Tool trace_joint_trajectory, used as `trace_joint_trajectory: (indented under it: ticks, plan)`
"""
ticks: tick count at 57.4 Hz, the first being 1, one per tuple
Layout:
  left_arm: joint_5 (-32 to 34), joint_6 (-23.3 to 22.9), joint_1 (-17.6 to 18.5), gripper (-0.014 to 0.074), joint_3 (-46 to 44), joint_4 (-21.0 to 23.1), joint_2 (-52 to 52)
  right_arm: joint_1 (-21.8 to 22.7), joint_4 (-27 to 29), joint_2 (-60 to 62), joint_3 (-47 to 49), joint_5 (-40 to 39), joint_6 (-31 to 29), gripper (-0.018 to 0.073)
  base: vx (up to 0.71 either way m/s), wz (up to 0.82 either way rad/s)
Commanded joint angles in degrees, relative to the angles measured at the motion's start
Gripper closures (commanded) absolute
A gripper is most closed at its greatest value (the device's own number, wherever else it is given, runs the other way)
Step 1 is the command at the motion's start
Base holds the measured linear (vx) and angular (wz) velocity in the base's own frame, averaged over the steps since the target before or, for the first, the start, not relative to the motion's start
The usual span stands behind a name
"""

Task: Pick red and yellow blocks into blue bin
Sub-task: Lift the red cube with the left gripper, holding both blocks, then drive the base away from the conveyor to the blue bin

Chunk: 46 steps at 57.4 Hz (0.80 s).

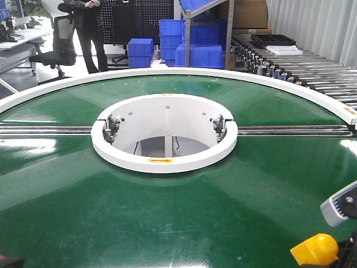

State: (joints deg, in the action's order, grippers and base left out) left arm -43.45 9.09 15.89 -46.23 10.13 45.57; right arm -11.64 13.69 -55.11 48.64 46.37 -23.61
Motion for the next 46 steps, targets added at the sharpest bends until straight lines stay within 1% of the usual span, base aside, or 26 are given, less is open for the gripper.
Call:
trace_joint_trajectory:
  ticks: [1, 28, 46]
  plan:
    - [3.7, -0.2, 0.4, 0.0326, -1.6, 1.1, -0.5, 0.2, 0.5, 0.7, 1.6, -3.2, -0.3, 0.0300, 0.00, 0.00]
    - [3.7, -0.2, 0.4, 0.0326, -1.6, 1.1, -0.5, 0.2, 0.5, 0.7, 1.6, -2.9, -0.3, 0.0300, 0.00, 0.01]
    - [3.8, -0.2, 0.4, 0.0326, -1.6, 1.1, -0.5, 0.2, 0.5, 0.7, 1.6, -3.0, -0.3, 0.0300, -0.04, 0.16]
